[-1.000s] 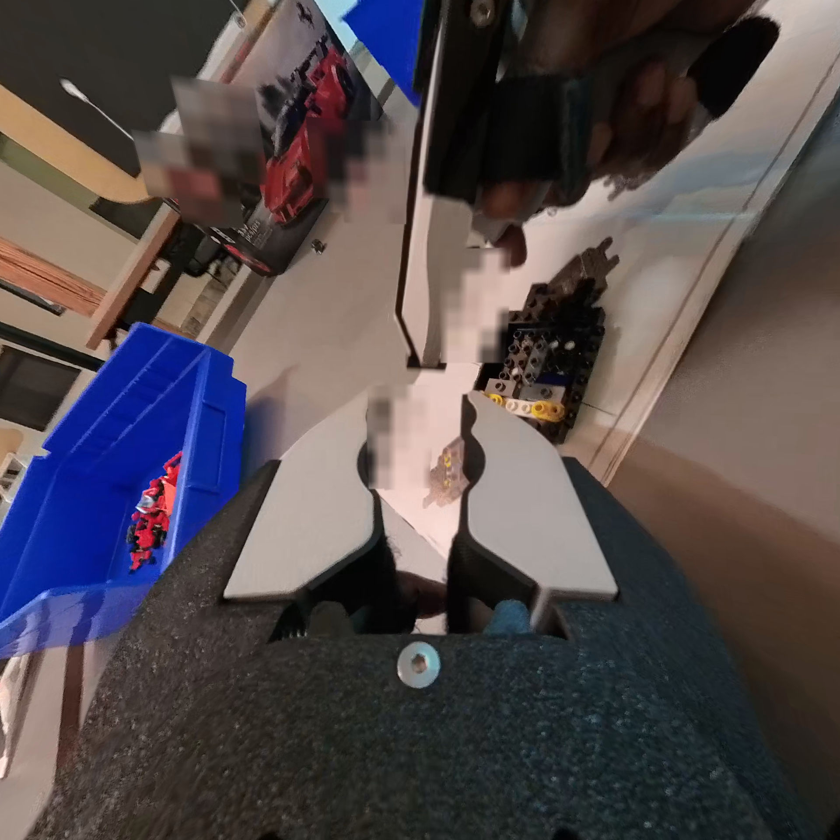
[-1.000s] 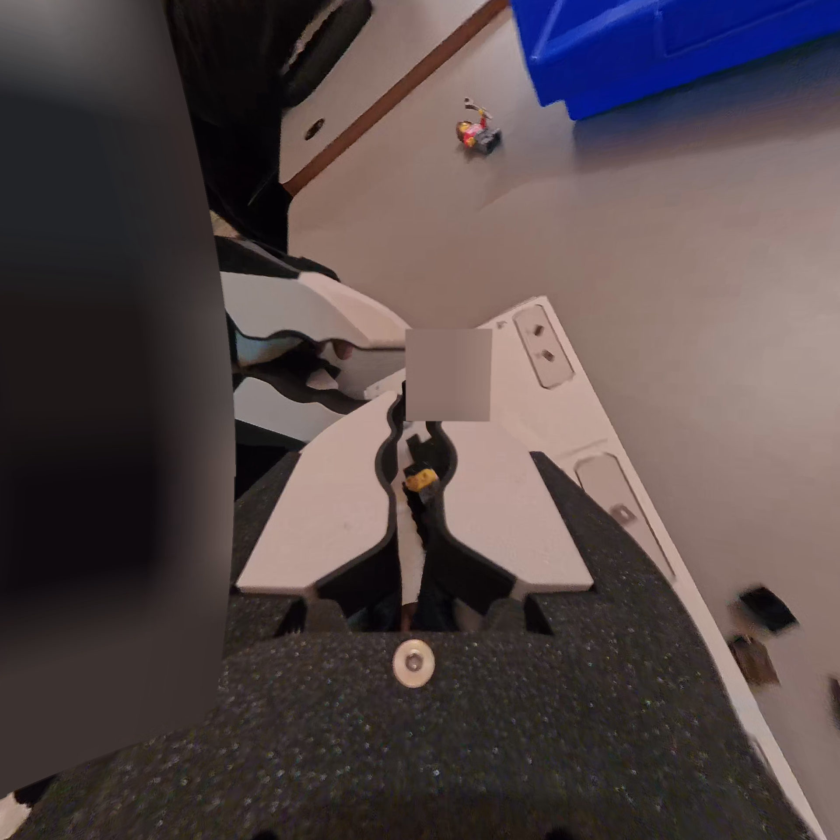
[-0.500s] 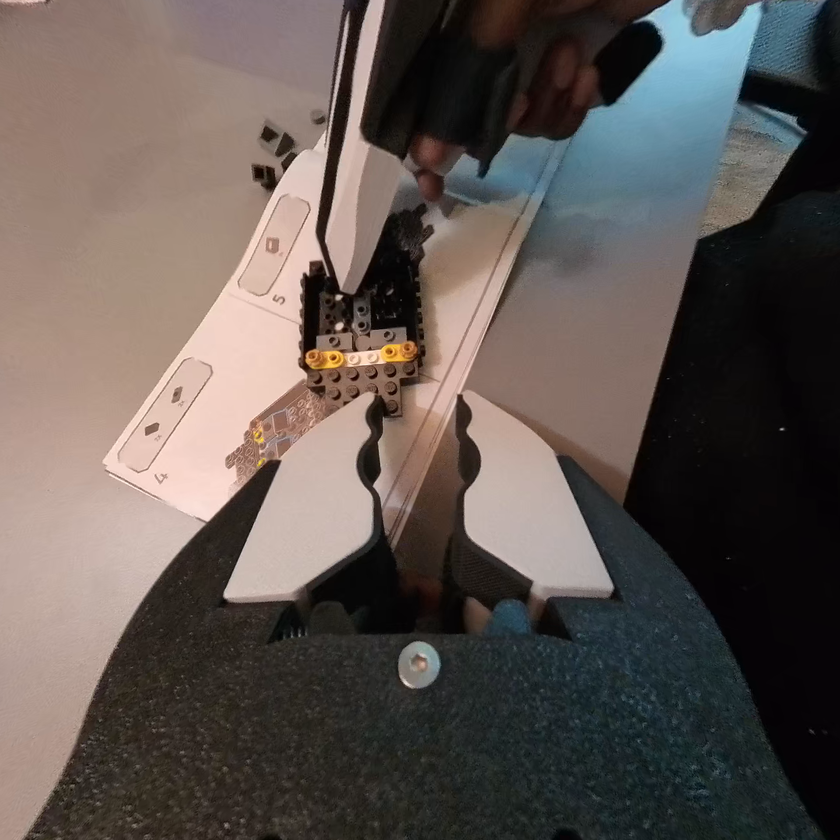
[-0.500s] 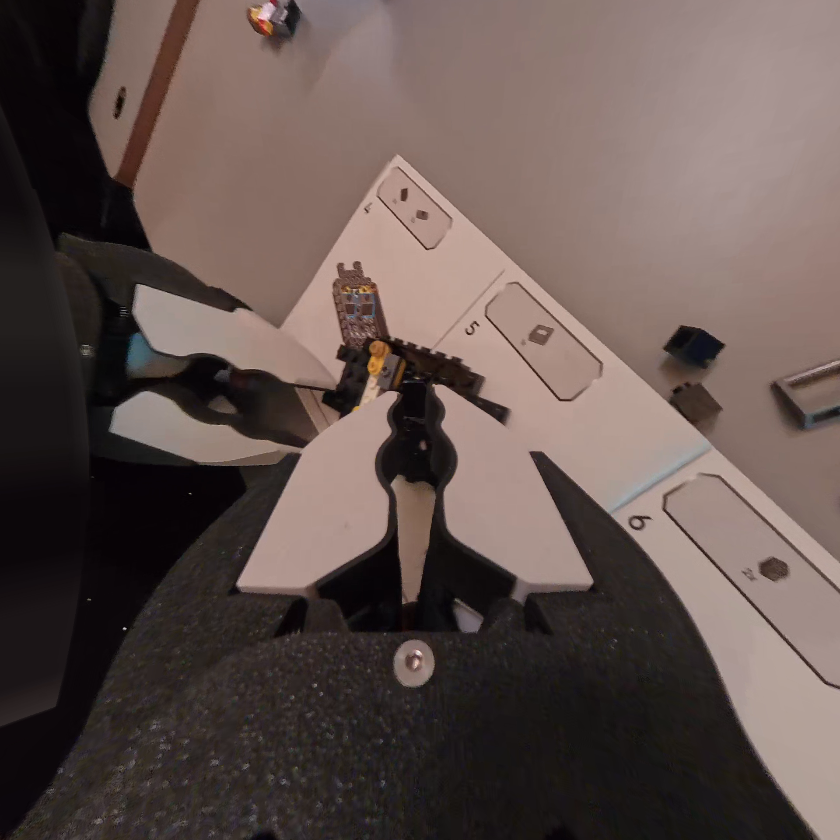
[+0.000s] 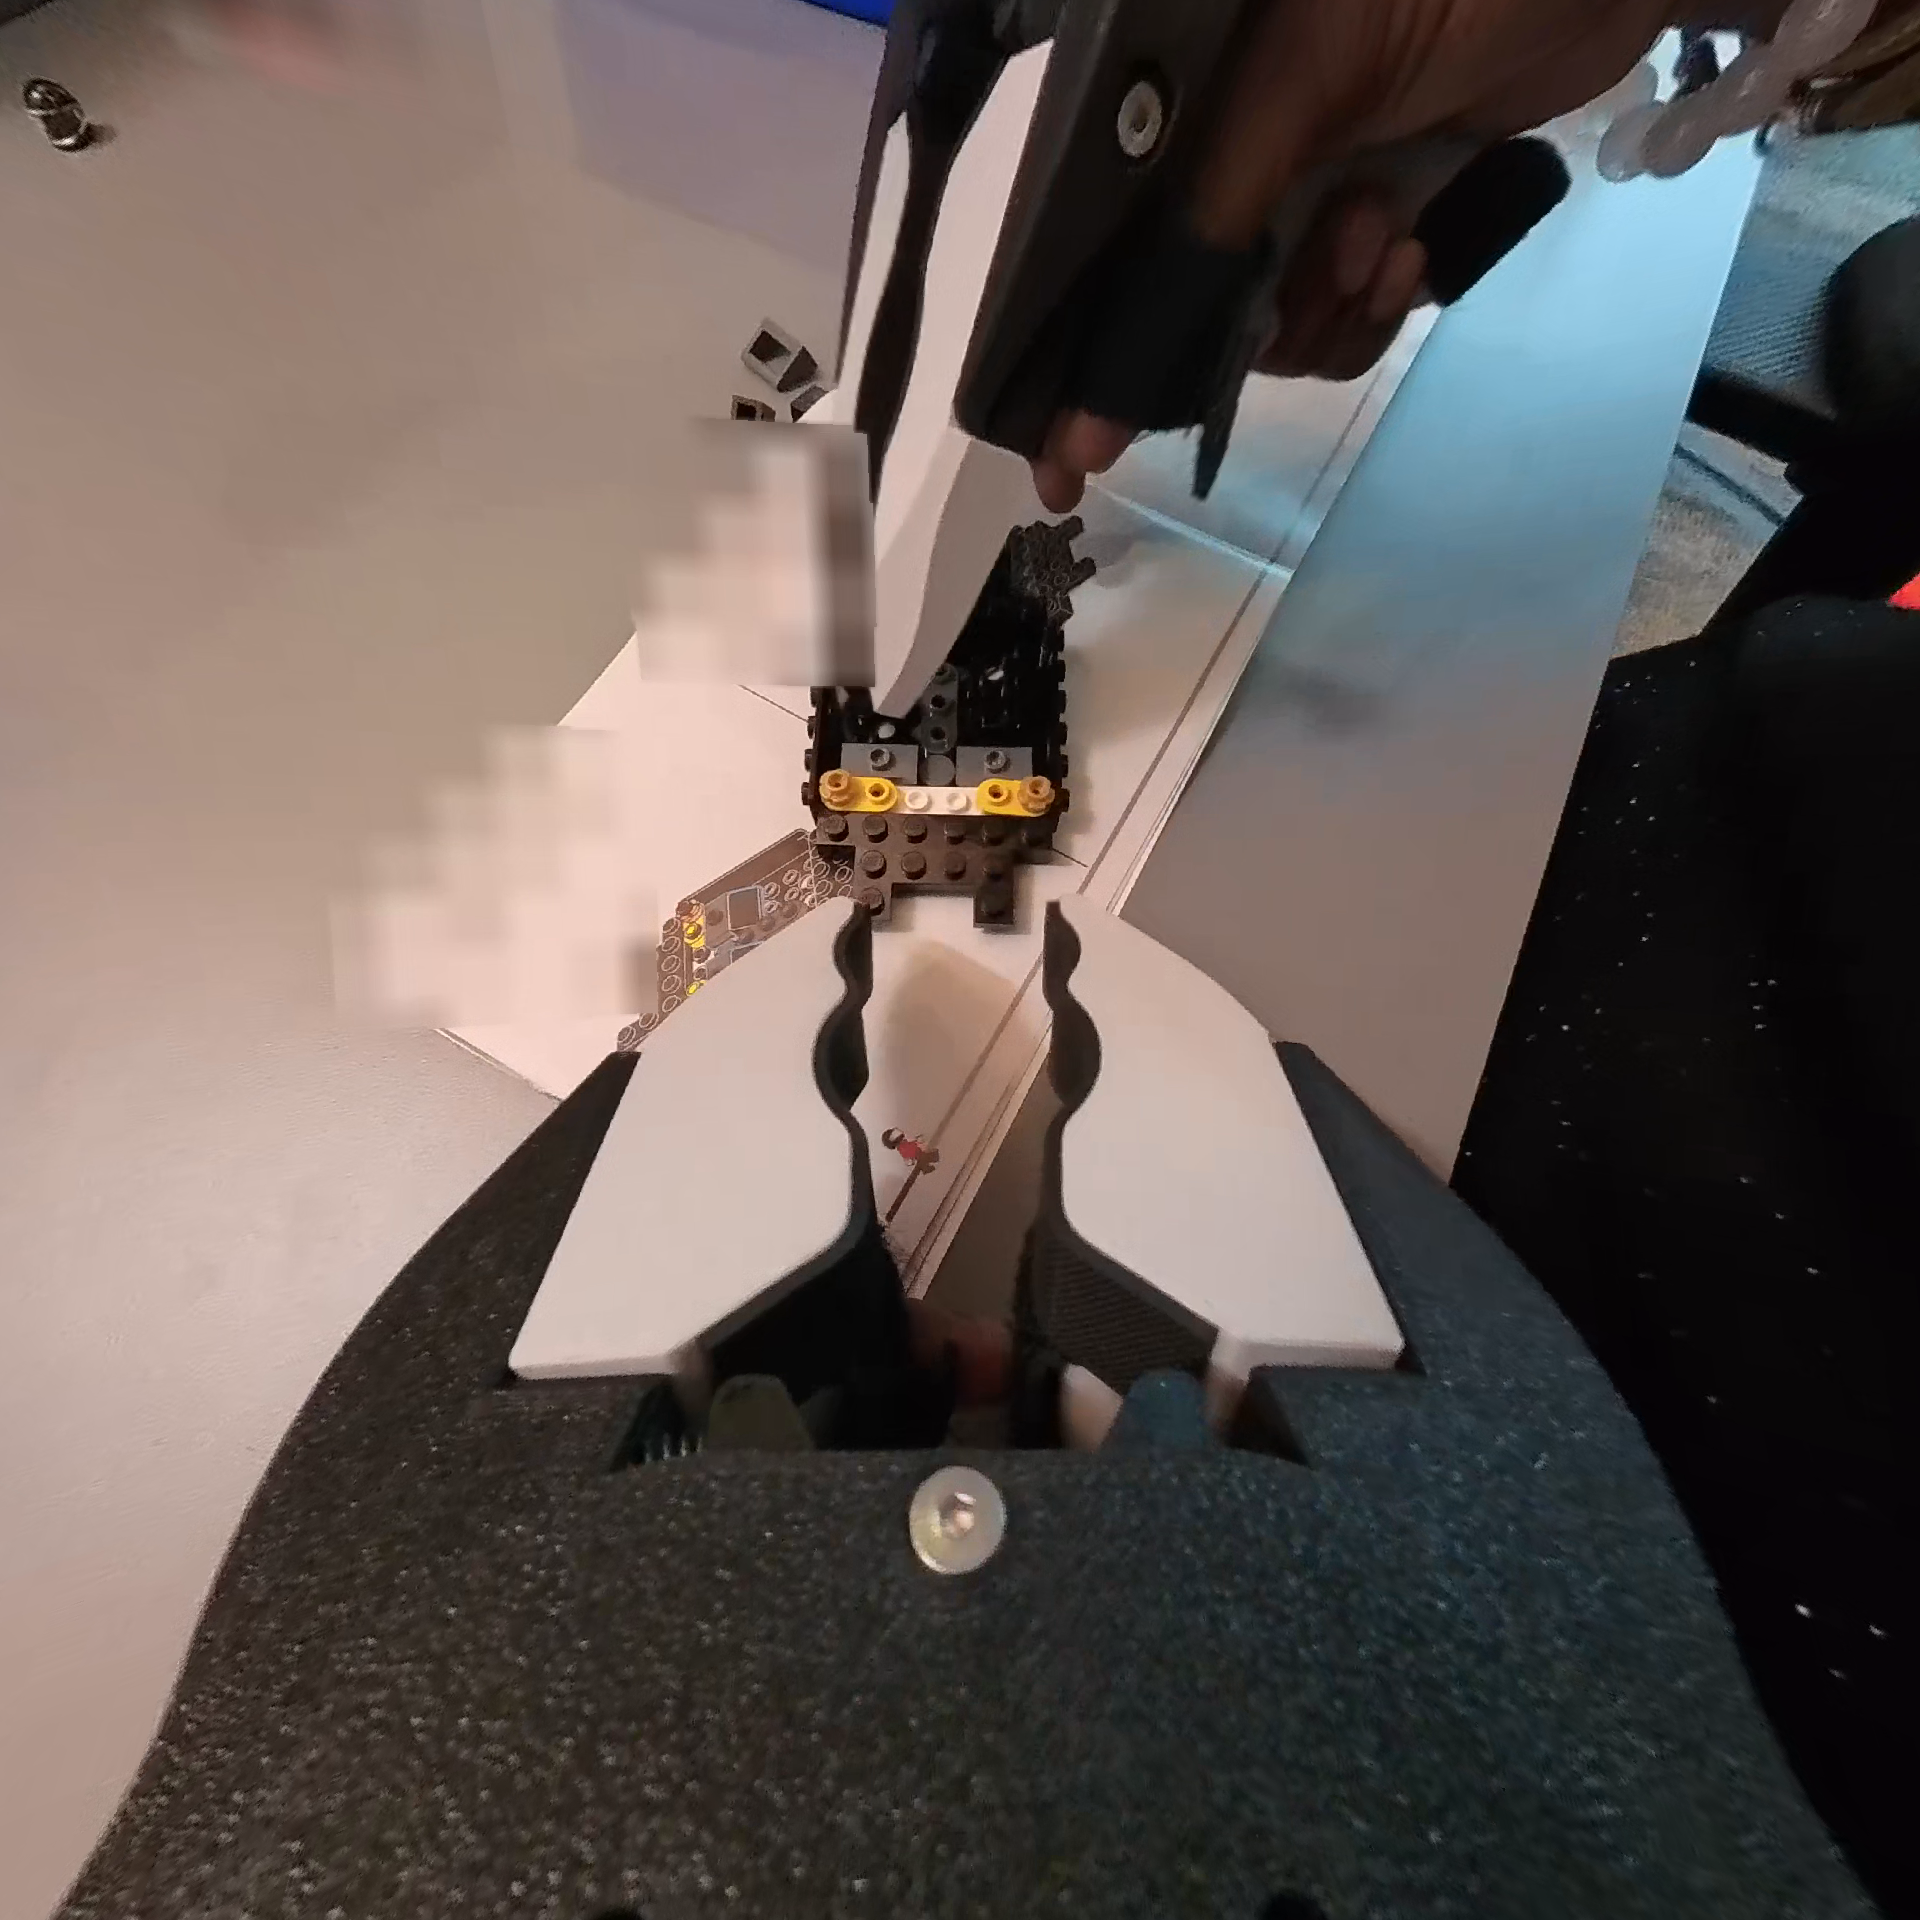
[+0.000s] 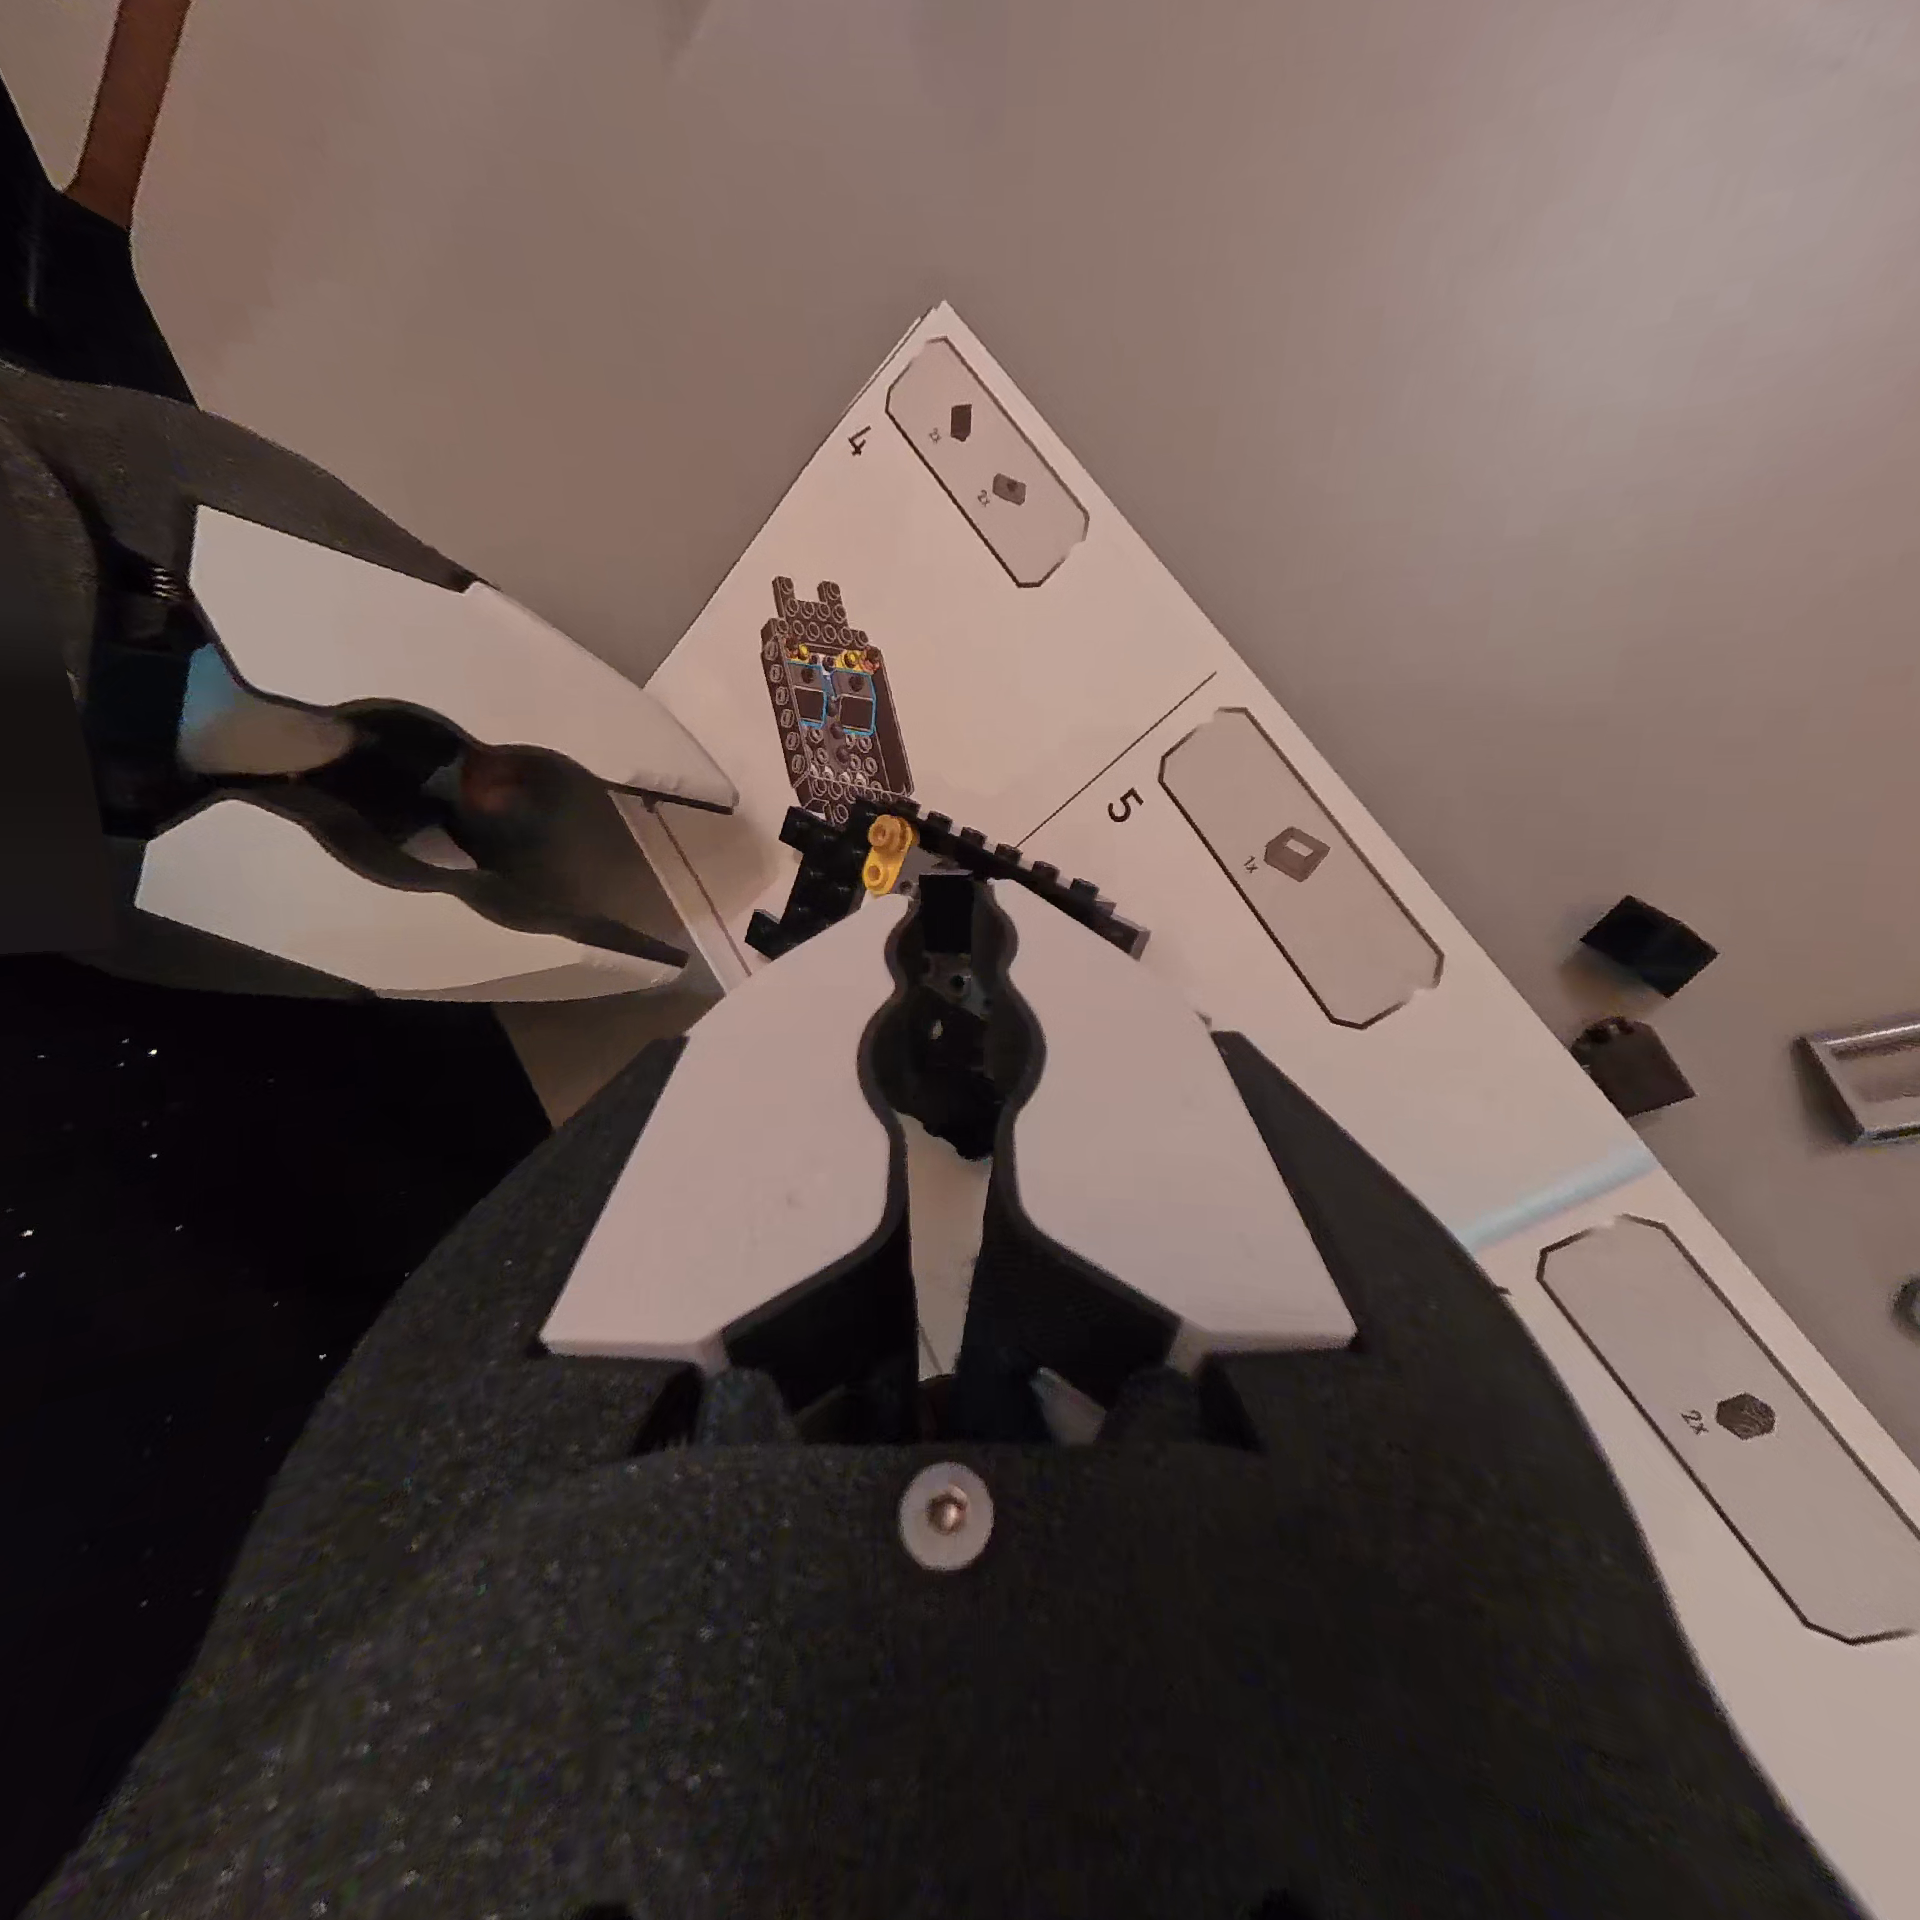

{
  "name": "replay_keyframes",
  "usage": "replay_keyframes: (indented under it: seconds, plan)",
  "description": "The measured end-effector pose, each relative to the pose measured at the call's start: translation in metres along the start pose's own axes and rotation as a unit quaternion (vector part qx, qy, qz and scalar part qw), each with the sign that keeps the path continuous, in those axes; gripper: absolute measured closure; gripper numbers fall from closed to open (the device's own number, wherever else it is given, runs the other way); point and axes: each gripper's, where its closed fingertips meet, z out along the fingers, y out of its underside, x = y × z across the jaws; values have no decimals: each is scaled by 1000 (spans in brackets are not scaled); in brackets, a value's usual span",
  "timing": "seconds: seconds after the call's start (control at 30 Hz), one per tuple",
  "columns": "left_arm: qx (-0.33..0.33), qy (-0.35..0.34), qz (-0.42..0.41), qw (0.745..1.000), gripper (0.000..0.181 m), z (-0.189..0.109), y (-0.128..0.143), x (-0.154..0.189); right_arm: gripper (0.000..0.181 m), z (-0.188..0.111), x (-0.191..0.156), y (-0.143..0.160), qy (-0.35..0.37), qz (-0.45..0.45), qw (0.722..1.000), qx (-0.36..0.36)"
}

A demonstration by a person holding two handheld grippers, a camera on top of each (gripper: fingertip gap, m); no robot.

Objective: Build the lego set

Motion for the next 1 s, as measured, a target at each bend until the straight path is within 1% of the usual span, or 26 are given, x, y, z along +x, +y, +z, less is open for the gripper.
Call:
replay_keyframes:
  seconds: [0.3, 0.47, 0.73, 0.9, 1.0]
  plan:
    - [25, 13, 1, 1000, 151, -5, -4, 2, 172, 5, -1, 3, 24, 6, 999, -36]
    - [40, 17, -11, 999, 153, -9, -7, 0, 169, 4, -1, 4, 31, 15, 999, -35]
    - [36, 16, -11, 999, 154, -8, -6, 0, 161, 4, -7, 4, 17, 27, 999, -31]
    - [33, 15, -13, 999, 155, -8, -5, -1, 160, 0, -6, 4, 10, 36, 999, -20]
    - [33, 12, -11, 999, 155, -8, -5, -1, 161, -6, -7, 4, 10, 22, 1000, -15]
